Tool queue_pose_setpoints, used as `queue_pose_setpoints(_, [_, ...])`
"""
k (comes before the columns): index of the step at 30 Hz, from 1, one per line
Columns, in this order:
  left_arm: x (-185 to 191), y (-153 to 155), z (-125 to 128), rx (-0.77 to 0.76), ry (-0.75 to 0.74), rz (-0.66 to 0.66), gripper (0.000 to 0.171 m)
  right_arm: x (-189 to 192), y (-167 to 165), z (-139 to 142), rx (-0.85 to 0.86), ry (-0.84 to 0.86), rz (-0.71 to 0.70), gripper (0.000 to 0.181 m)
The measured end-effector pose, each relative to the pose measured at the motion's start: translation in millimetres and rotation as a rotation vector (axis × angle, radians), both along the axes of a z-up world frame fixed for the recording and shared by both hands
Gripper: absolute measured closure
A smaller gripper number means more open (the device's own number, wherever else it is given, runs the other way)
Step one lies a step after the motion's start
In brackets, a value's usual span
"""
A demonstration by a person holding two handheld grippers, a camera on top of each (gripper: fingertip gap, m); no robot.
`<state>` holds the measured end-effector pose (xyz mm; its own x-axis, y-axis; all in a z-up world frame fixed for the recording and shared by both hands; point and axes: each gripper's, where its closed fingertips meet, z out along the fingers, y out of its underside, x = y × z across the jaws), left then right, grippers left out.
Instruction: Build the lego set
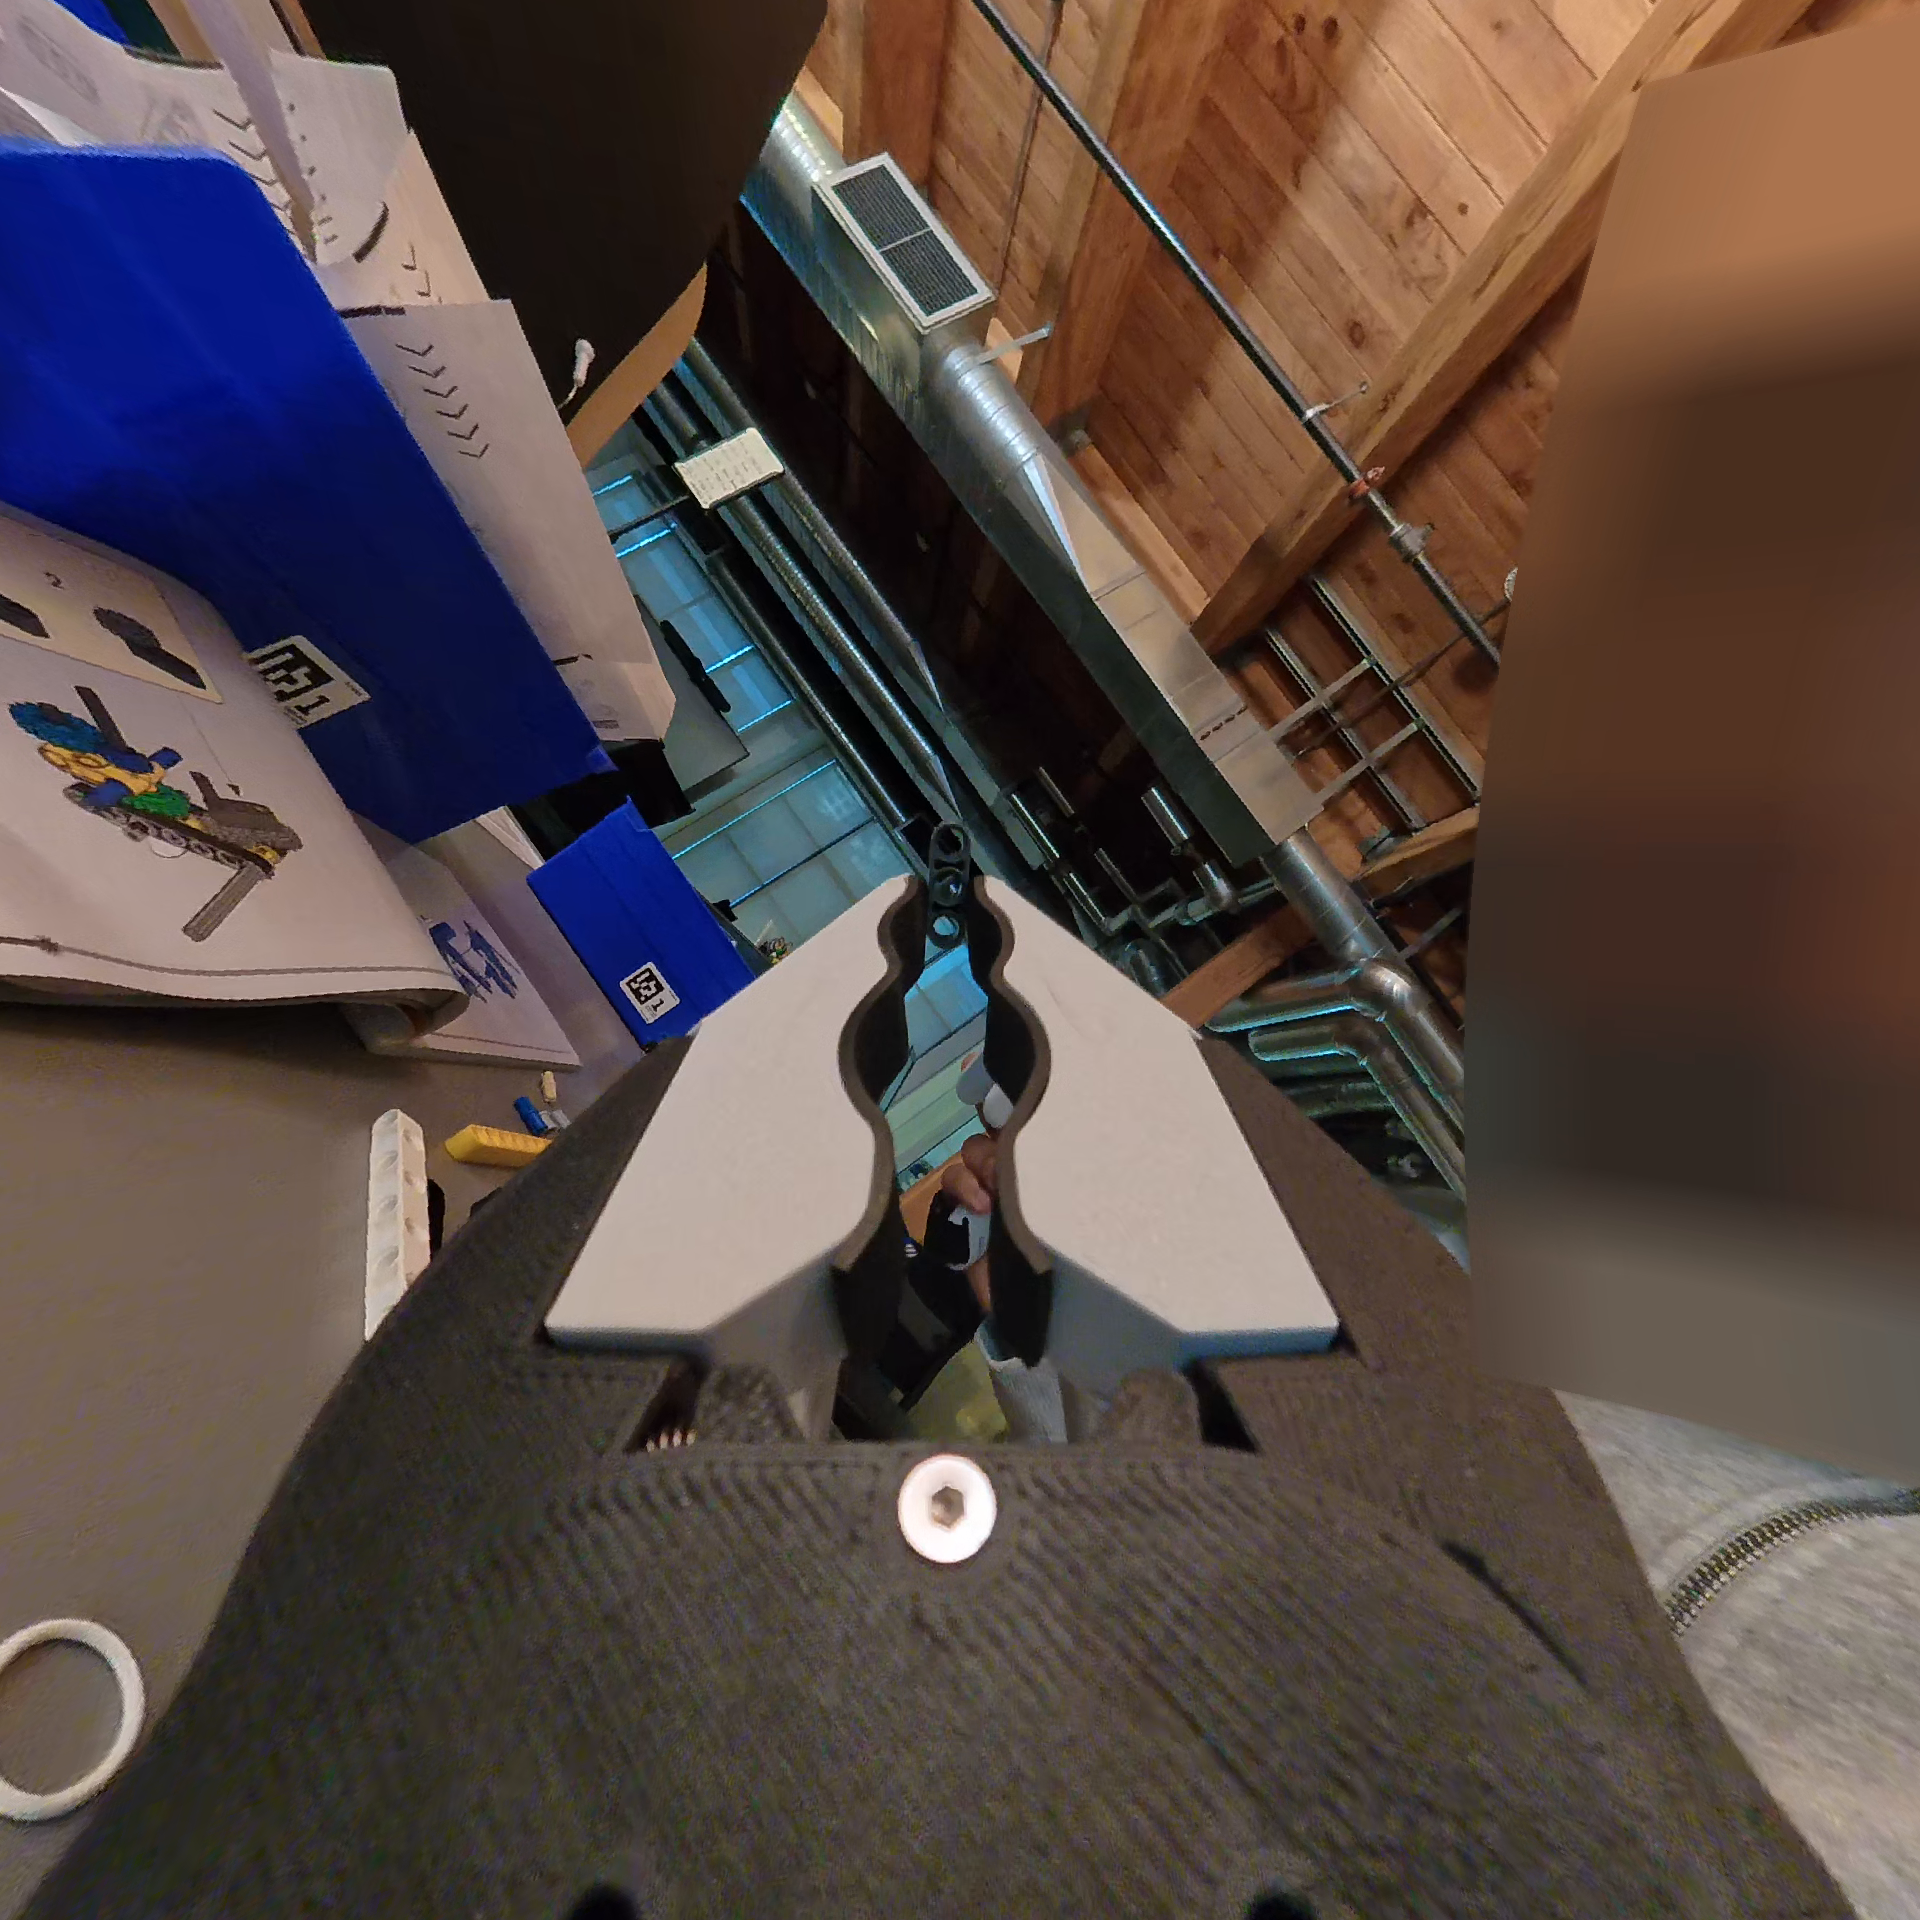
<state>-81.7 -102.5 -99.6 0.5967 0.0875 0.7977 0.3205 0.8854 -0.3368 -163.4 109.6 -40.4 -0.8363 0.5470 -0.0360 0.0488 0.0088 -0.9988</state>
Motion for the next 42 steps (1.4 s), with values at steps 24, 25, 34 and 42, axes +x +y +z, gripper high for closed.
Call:
queue_pose_setpoints(24, [0, -5, -1, 0.035, -0.004, 0.004, 0.166, 19, -55, -48, 0.457, 0.191, 0.061, 0.179])
queue_pose_setpoints(25, [0, -6, -1, 0.036, -0.005, 0.003, 0.166, 19, -55, -48, 0.452, 0.186, 0.061, 0.179])
queue_pose_setpoints(34, [-1, -5, -1, 0.038, -0.008, 0.002, 0.166, 18, -57, -52, 0.442, 0.145, 0.071, 0.174])
queue_pose_setpoints(42, [-1, -5, -2, 0.041, -0.010, 0.001, 0.166, 12, -51, -51, 0.368, 0.025, 0.061, 0.170])
